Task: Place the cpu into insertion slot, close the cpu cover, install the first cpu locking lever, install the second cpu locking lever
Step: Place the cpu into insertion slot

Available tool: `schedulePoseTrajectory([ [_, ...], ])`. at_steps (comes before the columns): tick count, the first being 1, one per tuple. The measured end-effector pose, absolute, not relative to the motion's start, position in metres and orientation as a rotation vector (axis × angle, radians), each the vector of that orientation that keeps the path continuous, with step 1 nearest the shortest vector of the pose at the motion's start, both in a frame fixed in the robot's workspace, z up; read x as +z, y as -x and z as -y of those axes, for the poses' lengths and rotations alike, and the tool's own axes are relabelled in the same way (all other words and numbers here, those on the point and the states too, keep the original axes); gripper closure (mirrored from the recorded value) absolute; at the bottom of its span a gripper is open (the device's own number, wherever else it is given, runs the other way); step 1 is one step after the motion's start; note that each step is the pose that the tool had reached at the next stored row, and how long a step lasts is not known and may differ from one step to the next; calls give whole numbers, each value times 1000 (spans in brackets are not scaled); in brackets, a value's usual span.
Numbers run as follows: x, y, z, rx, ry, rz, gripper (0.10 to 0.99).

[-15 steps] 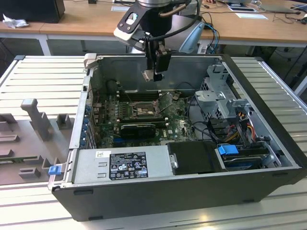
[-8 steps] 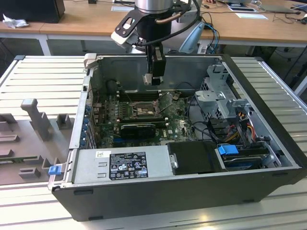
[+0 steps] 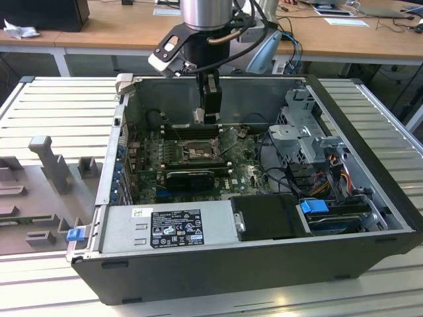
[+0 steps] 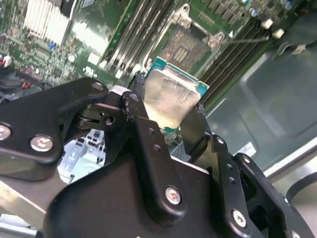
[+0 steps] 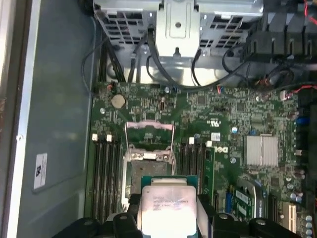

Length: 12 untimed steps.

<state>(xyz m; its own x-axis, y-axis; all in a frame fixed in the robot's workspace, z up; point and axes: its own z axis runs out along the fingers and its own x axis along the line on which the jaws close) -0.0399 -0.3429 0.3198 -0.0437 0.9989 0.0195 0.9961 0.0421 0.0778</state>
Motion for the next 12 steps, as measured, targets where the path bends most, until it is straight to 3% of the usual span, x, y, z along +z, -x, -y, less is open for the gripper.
schedulePoseTrajectory([
  [12, 288, 43, 336, 109, -2120, -2262, 557],
])
